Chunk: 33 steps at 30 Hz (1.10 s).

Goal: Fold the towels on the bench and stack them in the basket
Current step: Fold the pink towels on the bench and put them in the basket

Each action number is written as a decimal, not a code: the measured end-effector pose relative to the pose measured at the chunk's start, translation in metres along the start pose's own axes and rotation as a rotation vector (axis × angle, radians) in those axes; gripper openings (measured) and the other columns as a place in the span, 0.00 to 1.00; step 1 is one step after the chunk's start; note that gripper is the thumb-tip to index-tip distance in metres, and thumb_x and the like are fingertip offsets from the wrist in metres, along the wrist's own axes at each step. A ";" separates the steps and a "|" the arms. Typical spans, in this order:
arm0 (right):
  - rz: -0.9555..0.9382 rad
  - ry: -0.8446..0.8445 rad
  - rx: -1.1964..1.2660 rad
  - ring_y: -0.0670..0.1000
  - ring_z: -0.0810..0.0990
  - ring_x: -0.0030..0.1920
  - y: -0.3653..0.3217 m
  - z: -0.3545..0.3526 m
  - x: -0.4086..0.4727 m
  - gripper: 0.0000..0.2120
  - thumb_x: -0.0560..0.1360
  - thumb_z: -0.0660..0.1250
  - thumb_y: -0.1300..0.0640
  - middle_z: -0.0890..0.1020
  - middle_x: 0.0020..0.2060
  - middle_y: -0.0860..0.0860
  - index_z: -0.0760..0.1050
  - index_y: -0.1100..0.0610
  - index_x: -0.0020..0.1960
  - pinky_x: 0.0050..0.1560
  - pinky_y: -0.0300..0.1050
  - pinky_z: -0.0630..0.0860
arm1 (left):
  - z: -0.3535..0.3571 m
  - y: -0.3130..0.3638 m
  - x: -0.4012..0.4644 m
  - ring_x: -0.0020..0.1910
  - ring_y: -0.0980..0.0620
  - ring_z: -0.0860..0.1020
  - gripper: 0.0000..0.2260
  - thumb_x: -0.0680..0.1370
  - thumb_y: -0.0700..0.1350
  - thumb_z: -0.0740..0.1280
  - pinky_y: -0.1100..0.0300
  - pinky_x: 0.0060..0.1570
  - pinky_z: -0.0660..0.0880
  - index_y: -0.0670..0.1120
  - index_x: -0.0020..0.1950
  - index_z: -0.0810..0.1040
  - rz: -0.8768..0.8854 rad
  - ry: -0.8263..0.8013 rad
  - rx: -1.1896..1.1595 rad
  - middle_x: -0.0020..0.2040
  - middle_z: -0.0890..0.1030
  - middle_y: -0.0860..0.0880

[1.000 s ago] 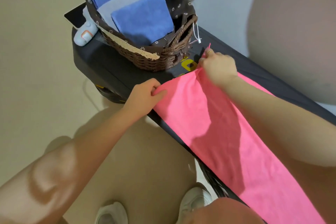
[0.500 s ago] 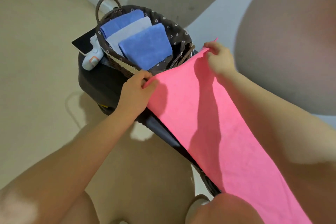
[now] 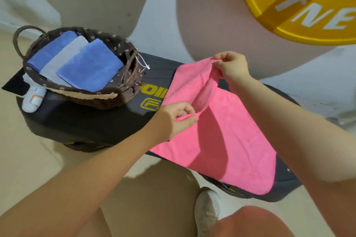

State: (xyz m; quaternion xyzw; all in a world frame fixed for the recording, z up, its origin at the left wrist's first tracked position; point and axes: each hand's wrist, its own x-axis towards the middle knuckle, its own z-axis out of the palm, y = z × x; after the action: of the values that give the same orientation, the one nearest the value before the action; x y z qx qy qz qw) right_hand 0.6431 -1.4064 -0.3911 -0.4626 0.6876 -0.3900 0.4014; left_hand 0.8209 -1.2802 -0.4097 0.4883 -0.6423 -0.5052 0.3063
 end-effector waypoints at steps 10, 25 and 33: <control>0.136 0.138 -0.125 0.47 0.80 0.30 0.097 -0.134 -0.023 0.19 0.69 0.61 0.73 0.81 0.42 0.52 0.78 0.59 0.56 0.41 0.47 0.79 | 0.124 0.022 0.033 0.25 0.50 0.62 0.07 0.77 0.43 0.64 0.58 0.26 0.62 0.51 0.39 0.71 0.018 -0.408 -0.057 0.27 0.65 0.49; 0.187 0.138 -0.444 0.54 0.73 0.62 0.180 -0.162 -0.037 0.17 0.74 0.60 0.67 0.75 0.61 0.57 0.74 0.59 0.62 0.50 0.32 0.63 | 0.189 -0.007 0.050 0.43 0.51 0.78 0.10 0.78 0.52 0.60 0.56 0.47 0.75 0.53 0.56 0.75 0.010 -0.585 0.367 0.45 0.81 0.53; 0.293 0.353 -0.276 0.55 0.76 0.52 0.177 -0.151 -0.018 0.17 0.77 0.60 0.61 0.77 0.50 0.56 0.66 0.62 0.65 0.46 0.44 0.68 | 0.131 -0.042 0.132 0.57 0.40 0.74 0.19 0.72 0.39 0.54 0.57 0.59 0.67 0.36 0.59 0.74 0.095 -0.110 0.586 0.58 0.75 0.37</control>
State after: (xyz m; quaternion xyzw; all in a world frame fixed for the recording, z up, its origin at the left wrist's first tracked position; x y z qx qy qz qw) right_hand 0.4522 -1.3167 -0.4921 -0.3334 0.8531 -0.3053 0.2605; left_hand 0.6740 -1.3589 -0.5021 0.4971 -0.7984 -0.3094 0.1403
